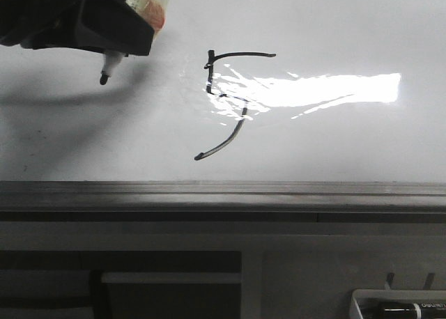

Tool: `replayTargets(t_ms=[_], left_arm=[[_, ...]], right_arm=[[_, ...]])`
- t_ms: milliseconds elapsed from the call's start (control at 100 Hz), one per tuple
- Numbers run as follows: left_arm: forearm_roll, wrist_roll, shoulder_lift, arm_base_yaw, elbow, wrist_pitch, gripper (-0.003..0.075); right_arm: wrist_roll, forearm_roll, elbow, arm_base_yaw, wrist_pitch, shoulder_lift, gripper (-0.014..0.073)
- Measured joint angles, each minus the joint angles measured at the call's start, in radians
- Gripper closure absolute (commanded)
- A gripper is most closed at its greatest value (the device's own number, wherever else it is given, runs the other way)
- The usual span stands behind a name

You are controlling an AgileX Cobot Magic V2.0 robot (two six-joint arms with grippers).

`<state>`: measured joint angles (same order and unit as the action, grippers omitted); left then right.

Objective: Write number 5 on whiteboard

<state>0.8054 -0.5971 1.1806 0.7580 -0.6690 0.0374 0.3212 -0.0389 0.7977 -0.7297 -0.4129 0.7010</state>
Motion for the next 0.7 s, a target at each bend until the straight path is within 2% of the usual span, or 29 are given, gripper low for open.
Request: replayTargets(t_ms=[330, 640, 700], left_arm=[[0.099, 0.004, 0.105, 0.0, 0.0, 0.101, 0.0741], [0.139, 0.004, 0.138, 0.002, -0.01, 0.105, 0.0739], [0.146, 0.006, 0.14, 0.002, -0.01, 0.105, 0.0715]], right_arm=[[0.0, -0.004, 0.0, 0.0, -0.041, 0.0, 0.0655], [0.0, -0.006, 0.0, 0.0, -0.045, 0.0, 0.0655], [0.0, -0.008, 0.0, 0.0, -0.045, 0.0, 0.0655]])
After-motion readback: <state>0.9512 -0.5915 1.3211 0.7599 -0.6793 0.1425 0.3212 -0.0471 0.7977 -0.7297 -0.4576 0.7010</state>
